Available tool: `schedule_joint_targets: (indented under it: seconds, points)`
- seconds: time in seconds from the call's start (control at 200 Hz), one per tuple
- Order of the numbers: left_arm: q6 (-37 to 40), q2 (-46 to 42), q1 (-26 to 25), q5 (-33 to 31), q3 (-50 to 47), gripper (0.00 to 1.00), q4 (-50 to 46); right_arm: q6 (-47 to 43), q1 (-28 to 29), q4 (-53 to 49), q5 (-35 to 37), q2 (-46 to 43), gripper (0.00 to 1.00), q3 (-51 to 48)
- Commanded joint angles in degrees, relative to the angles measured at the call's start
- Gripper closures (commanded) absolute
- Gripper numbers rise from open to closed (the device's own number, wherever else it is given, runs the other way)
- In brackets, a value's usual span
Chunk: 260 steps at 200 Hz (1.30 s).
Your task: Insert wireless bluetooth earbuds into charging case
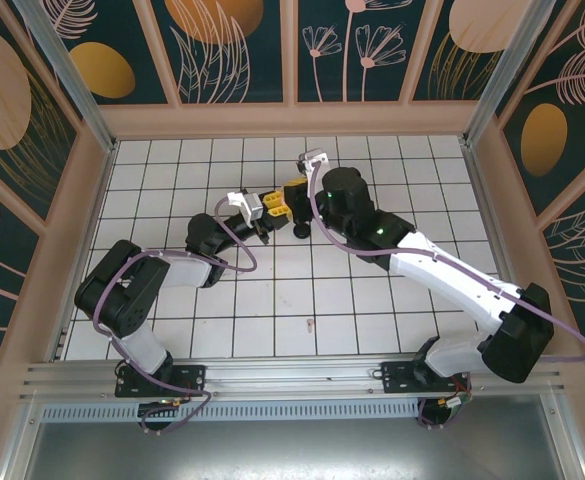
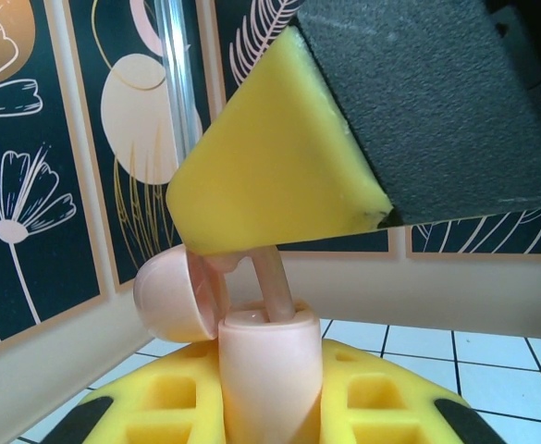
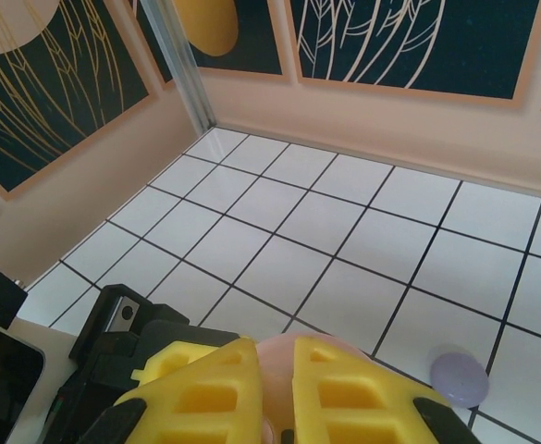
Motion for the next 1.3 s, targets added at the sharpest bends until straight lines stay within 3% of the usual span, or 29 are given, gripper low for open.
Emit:
schedule_joint_targets:
  seconds: [0.0, 0.18, 0.465, 0.741, 0.836, 0.926, 0.996, 1.296]
  points:
    - [0.06, -3.76, -0.65, -0.18, 2.49, 1.0, 8.87, 1.71, -0.75, -6.91, 1.2, 0.17, 0.88, -1.98]
    - [0.13, -3.98, -0.69, -0.19, 2.53, 1.0, 8.74, 1.79, -0.9, -6.97, -0.04, -0.44, 0.88, -2.79]
    - [0.17, -4.54, -0.66, -0.19, 2.6, 1.0, 8.73, 0.45, -0.25, -6.8, -7.7, 0.81, 0.89, -4.11]
    - [-0.01, -4.56, -0.65, -0.14, 2.61, 1.0, 8.34, -0.09, 1.01, -8.11, -6.31, 2.64, 0.88, -2.28]
    - [-0.12, -4.38, -0.7, -0.45, 2.54, 1.0, 8.23, 0.55, 0.92, -8.94, -4.44, 2.57, 0.78, -0.9]
    - [-0.34, -4.07, -0.66, -0.47, 2.39, 1.0, 8.24, 1.63, 0.84, -9.89, -2.21, 2.11, 0.6, 0.82]
    - [-0.38, -3.68, -0.7, -0.71, 2.09, 1.0, 8.36, 2.58, 0.51, -10.78, -1.2, 1.35, 0.51, 2.45]
    - [-1.13, -1.89, -0.69, -2.31, 0.27, 1.0, 10.9, 7.81, -2.01, -14.01, 0.06, -6.77, 0.37, 6.35]
